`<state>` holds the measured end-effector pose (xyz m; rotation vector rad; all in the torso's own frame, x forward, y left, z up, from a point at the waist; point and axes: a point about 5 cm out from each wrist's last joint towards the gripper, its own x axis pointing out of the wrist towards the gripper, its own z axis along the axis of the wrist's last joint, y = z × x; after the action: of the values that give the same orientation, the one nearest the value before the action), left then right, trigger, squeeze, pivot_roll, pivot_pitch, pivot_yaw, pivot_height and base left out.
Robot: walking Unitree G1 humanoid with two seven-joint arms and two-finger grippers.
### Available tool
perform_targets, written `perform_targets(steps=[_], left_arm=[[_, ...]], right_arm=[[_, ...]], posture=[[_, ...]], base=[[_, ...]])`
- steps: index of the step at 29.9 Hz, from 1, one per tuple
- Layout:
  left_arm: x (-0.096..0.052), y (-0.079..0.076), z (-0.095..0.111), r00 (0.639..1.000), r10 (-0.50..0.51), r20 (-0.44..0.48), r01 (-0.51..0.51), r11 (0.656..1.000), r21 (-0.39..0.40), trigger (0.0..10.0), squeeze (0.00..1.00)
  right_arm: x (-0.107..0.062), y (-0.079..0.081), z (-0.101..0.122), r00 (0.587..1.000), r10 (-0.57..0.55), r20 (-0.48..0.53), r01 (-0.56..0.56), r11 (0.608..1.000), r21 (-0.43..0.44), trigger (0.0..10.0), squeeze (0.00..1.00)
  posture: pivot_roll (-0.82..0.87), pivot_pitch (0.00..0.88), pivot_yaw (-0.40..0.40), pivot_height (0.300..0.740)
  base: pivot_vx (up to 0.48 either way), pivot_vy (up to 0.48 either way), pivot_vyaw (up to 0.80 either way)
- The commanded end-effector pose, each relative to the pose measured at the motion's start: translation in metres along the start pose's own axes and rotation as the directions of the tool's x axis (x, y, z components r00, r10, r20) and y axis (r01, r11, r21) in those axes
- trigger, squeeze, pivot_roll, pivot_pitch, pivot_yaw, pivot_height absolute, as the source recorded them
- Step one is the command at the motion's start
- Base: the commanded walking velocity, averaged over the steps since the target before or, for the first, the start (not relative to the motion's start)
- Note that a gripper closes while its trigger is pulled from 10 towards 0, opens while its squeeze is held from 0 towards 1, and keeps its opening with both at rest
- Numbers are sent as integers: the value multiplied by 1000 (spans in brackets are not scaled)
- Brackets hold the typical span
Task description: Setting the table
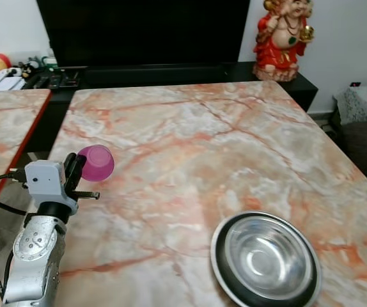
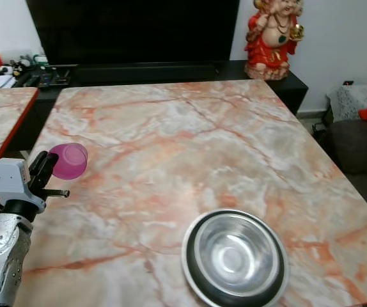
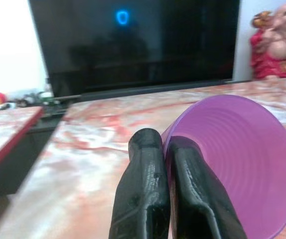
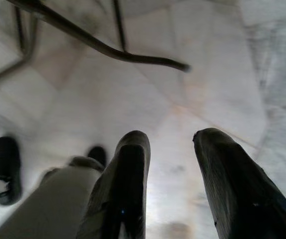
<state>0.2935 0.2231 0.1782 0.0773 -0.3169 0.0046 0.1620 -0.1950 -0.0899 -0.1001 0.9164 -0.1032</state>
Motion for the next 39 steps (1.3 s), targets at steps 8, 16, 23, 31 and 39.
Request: perform_targets(steps=[8,16,23,31,39], left_arm=[[-2,11,4,999,43,14,-43,999,30,10000,0],[-1,10,3,999,31,8,-31,999,17,10000,0],[-1,11,2,1000,2,-8,-2,1000,1,10000,0],[-1,15,1,987,-133,-84,127,989,-73,10000,0],[-4,33,9,910,-341,-235,317,939,-135,10000,0]], right_arm=[[-1,-5,-5,1000,3,-12,-3,1000,-8,10000,0],[-2,-7,-8,1000,-6,-23,6,1000,13,10000,0],[-1,-2,-5,1000,-2,-25,2,1000,12,10000,0],[0,0,-4,1000,1,-28,-1,1000,10,10000,0],[-1,-1,-6,999,1,-38,-1,1000,5,10000,0]], posture=[[124,131,-32,740],[124,131,-32,740],[123,132,-32,740],[122,132,-33,740],[127,136,-35,740]], base=[[0,-469,753],[0,-308,285],[0,0,0],[0,0,0],[0,0,0]])
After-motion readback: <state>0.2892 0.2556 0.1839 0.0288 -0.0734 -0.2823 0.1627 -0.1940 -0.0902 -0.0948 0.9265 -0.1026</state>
